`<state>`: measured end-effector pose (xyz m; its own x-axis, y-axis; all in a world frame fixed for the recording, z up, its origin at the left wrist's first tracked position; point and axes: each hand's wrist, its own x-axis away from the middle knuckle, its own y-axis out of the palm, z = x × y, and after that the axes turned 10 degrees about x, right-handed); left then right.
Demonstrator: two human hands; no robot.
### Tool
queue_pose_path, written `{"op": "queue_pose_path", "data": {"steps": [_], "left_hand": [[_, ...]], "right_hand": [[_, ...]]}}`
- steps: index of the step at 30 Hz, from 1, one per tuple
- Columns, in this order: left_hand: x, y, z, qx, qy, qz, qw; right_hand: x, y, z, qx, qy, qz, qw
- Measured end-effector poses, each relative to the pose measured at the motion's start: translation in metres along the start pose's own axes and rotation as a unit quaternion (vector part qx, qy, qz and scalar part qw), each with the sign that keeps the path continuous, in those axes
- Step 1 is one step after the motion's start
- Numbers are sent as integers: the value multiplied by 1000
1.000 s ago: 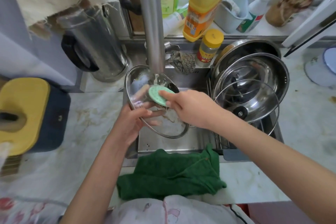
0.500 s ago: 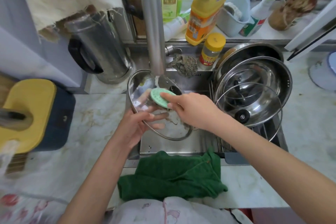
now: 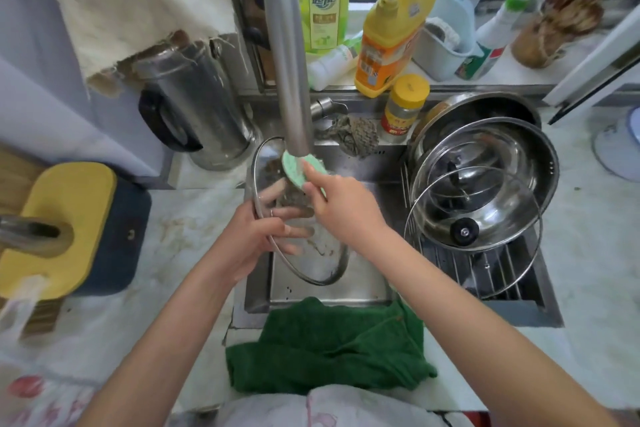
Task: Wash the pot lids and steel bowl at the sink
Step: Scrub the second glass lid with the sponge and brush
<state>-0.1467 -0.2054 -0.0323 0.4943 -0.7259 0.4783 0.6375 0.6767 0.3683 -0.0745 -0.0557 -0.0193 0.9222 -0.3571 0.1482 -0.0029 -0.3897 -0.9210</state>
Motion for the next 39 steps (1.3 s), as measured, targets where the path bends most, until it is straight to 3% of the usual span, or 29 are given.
{"op": "queue_pose_path", "data": {"steps": [4,8,12,16,21,25,29,34,39], "left_hand": [[1,2,-2,-12,-4,1,1000],[-4,17,-9,13,-1,-2,1000],[-8,21,-13,6,18,-4,1000],[-15,25,-16,20,-2,-2,1000],[-13,22,-21,33,-16,-24,999],[-17,23,-23,23,-35,-27,999],[-11,14,-19,24,-20,-22,999],[-11,16,-14,17,-13,-12,1000],[-5,9,-10,19,12,-25,999]], "right_hand": [[50,-10,6,53,-77,-35,995],[6,-11,12,60,14,-6,998],[48,-12,8,69,-24,-29,997],[9,-11,10,63,30,13,997],[49,-11,10,50,9,-45,998],[-1,-15,15,52,60,-34,996],[51,-14,9,81,-22,-71,994],[-1,-16,11,96,42,-20,994],[46,-16,-8,65,-22,-50,996]]}}
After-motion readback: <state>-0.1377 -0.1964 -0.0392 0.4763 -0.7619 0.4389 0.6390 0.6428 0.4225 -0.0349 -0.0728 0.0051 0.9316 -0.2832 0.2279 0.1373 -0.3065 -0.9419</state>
